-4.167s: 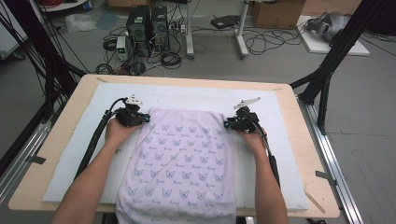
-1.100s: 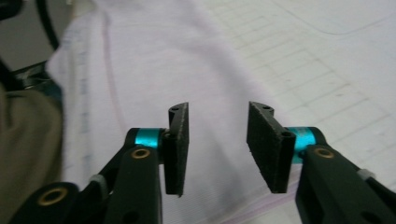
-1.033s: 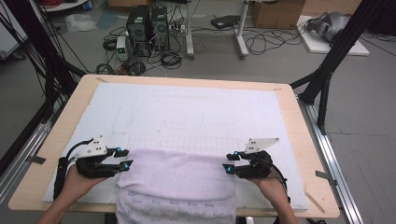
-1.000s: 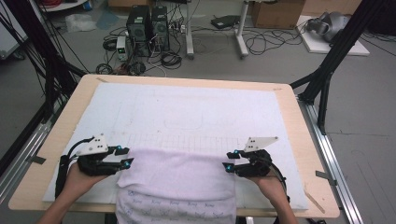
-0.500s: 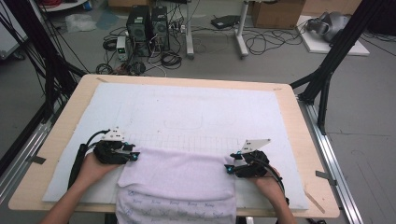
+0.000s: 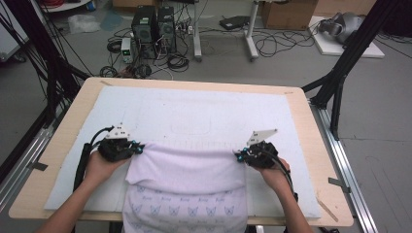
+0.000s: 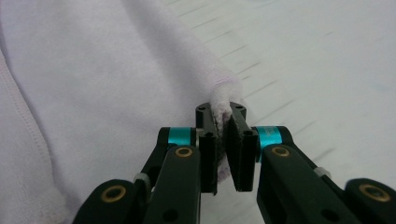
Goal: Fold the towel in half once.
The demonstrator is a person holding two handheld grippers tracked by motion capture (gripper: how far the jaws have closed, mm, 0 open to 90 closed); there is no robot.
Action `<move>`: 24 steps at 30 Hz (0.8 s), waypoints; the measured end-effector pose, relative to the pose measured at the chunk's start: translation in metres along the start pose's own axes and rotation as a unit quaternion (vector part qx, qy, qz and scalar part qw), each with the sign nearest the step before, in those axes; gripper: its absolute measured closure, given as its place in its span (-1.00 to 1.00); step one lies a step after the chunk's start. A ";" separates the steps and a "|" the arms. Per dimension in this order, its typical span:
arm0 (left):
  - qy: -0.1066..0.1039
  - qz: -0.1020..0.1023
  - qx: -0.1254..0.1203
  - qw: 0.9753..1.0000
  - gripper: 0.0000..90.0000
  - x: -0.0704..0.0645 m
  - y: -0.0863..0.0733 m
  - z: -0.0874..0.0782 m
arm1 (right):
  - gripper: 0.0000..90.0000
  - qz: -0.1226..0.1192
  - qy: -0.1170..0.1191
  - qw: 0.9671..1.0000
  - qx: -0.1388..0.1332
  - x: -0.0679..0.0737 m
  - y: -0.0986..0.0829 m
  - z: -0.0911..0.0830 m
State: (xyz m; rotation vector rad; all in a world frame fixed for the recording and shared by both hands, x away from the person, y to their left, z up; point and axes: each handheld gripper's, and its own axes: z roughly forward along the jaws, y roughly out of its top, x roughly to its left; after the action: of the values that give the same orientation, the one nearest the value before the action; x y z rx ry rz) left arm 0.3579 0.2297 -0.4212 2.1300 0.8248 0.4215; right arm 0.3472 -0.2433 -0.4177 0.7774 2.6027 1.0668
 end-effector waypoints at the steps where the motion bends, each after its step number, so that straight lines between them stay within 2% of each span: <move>1: 0.002 -0.006 0.001 1.000 0.86 0.007 0.004 0.005 | 0.87 0.006 0.000 1.000 -0.003 -0.008 0.005 0.000; 3: 0.010 -0.018 -0.003 1.000 0.87 0.019 0.015 0.015 | 0.87 0.017 -0.001 1.000 -0.008 -0.023 0.014 0.001; 4: 0.017 -0.021 -0.006 1.000 0.87 0.024 0.021 0.019 | 0.87 0.013 -0.006 1.000 -0.007 -0.030 0.020 0.001; 8: 0.031 -0.018 -0.009 0.999 0.87 0.040 0.054 0.029 | 0.87 0.024 -0.020 0.999 -0.008 -0.058 0.042 -0.002; 11: 0.044 -0.022 -0.032 0.998 0.88 0.052 0.086 0.022 | 0.88 0.040 -0.032 0.998 -0.029 -0.080 0.058 -0.011; 14: 0.061 -0.020 -0.062 0.996 0.88 0.061 0.119 0.010 | 0.88 0.047 -0.047 0.997 -0.043 -0.097 0.078 -0.023; 16: 0.067 -0.018 -0.069 0.995 0.88 0.064 0.130 0.007 | 0.88 0.044 -0.056 0.996 -0.050 -0.104 0.089 -0.028; 18: 0.072 -0.022 -0.058 0.996 0.79 0.067 0.128 0.011 | 0.78 0.053 -0.057 0.995 -0.057 -0.109 0.092 -0.027; 19: 0.074 -0.029 -0.046 0.996 0.65 0.069 0.123 0.014 | 0.66 0.065 -0.055 0.995 -0.056 -0.111 0.089 -0.023; 21: 0.069 -0.042 -0.033 0.996 0.42 0.072 0.107 0.019 | 0.35 0.085 -0.045 0.995 -0.039 -0.113 0.079 -0.011; 22: 0.061 -0.050 -0.027 0.996 0.38 0.073 0.098 0.021 | 0.33 0.096 -0.029 0.995 -0.023 -0.114 0.074 -0.004; 23: 0.059 -0.055 -0.022 0.996 0.34 0.074 0.089 0.023 | 0.29 0.095 -0.024 0.995 -0.015 -0.112 0.069 0.001; 24: 0.054 -0.057 -0.020 0.997 0.31 0.074 0.081 0.023 | 0.29 0.086 -0.036 0.995 -0.020 -0.106 0.063 0.004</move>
State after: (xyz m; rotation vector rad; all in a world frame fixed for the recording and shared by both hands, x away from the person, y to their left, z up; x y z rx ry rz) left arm 0.4583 0.2289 -0.3712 2.0253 0.9859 0.4931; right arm 0.4622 -0.2614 -0.3756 1.0269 2.4834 1.1102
